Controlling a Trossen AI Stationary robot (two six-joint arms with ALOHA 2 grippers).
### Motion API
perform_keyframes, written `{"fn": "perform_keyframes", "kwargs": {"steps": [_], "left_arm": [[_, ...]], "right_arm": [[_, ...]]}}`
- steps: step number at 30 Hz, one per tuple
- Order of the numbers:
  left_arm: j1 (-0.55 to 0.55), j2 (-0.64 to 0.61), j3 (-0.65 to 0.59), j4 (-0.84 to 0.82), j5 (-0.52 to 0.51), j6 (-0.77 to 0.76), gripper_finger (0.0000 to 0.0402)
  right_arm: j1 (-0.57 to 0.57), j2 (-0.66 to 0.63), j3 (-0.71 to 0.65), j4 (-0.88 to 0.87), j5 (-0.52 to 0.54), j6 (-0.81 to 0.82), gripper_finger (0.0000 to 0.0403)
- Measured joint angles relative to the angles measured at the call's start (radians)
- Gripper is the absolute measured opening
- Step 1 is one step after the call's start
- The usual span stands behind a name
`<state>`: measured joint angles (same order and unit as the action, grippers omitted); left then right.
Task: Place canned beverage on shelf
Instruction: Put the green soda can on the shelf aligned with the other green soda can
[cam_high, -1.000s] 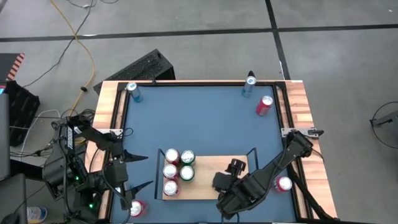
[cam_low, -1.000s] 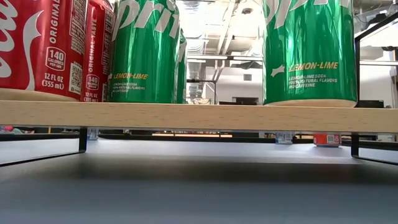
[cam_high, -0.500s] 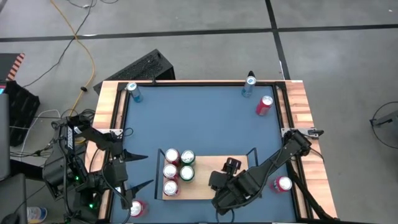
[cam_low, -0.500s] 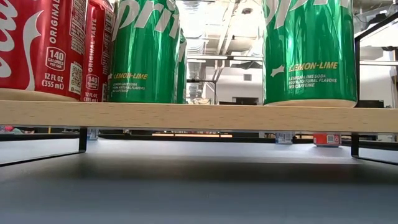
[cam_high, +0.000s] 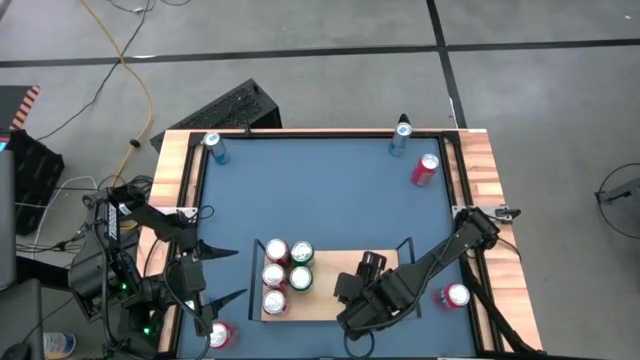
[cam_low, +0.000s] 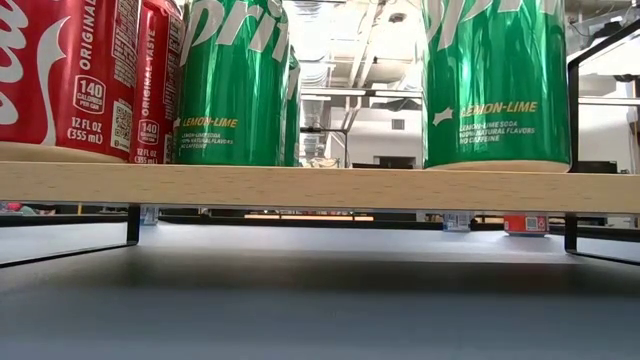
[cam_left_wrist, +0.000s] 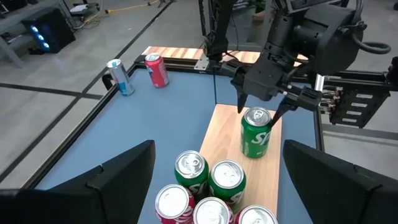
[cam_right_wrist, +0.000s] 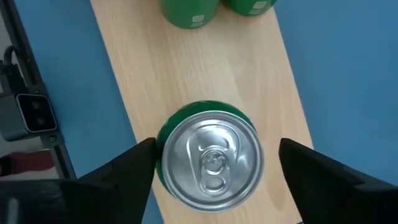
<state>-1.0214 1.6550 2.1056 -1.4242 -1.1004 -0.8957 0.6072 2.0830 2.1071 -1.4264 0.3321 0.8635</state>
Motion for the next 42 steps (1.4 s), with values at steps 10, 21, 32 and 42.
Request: {"fn": "perform_keyframes", "kwargs": {"steps": [10, 21, 32, 42], "left_arm": [[0.0, 0.0, 0.0, 0.0, 0.001, 0.001, 0.0339], [0.0, 0.0, 0.0, 0.001, 0.014, 0.0, 0.0339], [0.0, 0.0, 0.0, 0.001, 0.014, 0.0, 0.0339], [0.0, 0.0, 0.0, 0.0, 0.003, 0.004, 0.0339]], "right_arm": [[-0.001, 0.0, 0.0, 0.031, 0.001, -0.04, 0.0226], [-0.033, 0.0, 0.001, 0.085, 0.003, -0.148, 0.0151], [-0.025, -0.003, 0.12, 0.092, -0.105, -0.258, 0.0182], [-0.003, -0.004, 0.158, -0.078, -0.07, -0.235, 0.0332]]}}
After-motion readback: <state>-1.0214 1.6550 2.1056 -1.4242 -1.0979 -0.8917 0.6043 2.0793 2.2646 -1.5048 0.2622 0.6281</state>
